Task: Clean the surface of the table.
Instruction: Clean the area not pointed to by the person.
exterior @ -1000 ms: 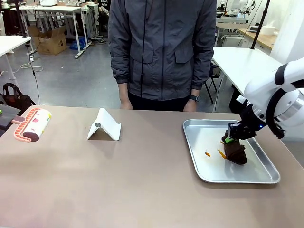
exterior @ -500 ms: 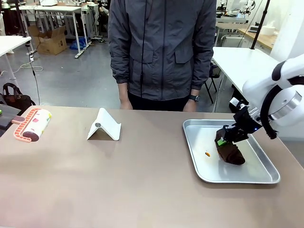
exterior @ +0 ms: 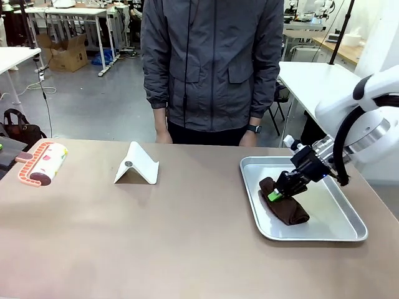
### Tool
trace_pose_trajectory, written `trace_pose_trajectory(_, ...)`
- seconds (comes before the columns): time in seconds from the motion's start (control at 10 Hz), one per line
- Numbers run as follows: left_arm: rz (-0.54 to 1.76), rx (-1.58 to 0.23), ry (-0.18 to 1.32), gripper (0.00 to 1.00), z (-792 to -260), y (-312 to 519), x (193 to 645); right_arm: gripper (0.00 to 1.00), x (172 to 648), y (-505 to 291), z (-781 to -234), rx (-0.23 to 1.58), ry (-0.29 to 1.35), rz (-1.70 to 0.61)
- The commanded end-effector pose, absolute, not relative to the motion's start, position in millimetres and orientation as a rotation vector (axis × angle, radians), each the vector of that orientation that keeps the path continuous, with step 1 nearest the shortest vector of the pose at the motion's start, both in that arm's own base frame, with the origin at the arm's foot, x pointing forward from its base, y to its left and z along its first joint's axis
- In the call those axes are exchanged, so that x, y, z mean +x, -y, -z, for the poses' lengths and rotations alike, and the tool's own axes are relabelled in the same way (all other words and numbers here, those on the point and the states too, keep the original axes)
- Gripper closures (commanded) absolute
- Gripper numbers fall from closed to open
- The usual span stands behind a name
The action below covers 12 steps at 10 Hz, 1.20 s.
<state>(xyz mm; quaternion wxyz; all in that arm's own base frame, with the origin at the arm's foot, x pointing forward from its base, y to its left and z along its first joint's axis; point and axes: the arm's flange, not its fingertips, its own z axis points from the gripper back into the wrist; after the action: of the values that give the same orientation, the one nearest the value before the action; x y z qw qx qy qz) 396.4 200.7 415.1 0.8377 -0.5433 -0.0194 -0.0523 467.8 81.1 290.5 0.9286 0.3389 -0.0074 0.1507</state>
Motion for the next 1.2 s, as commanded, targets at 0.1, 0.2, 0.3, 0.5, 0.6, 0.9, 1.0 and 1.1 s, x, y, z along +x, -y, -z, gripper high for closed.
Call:
trace_pose_trajectory(0.1,0.101,-1.15,0.039,0.78,-418.5,-199.0,395.1,0.92,458.1,-83.0,-290.1,0.605,-0.026,-0.502)
trace_pose_trajectory(0.2,0.101,-1.15,0.039,0.78,-418.5,-199.0,395.1,0.92,456.8,-80.0,-289.6,0.577,-0.017,-0.507)
trace_pose_trajectory(0.3,0.101,-1.15,0.039,0.78,-418.5,-199.0,395.1,0.92,457.4,-75.6,-286.5,0.504,0.021,-0.471)
trace_pose_trajectory(0.5,0.101,-1.15,0.039,0.78,-418.5,-199.0,395.1,0.92,460.3,-64.2,-282.2,0.405,0.142,-0.371)
trace_pose_trajectory(0.6,0.101,-1.15,0.039,0.78,-418.5,-199.0,395.1,0.92,460.9,-56.4,-281.4,0.401,0.179,-0.324)
trace_pose_trajectory(0.9,0.101,-1.15,0.039,0.78,-418.5,-199.0,395.1,0.92,464.5,-24.8,-286.2,0.455,0.244,-0.113)
trace_pose_trajectory(1.0,0.101,-1.15,0.039,0.78,-418.5,-199.0,395.1,0.92,465.3,-18.1,-288.5,0.523,0.259,-0.022)
trace_pose_trajectory(1.1,0.101,-1.15,0.039,0.78,-418.5,-199.0,395.1,0.92,465.9,-12.4,-291.1,0.623,0.273,0.066)
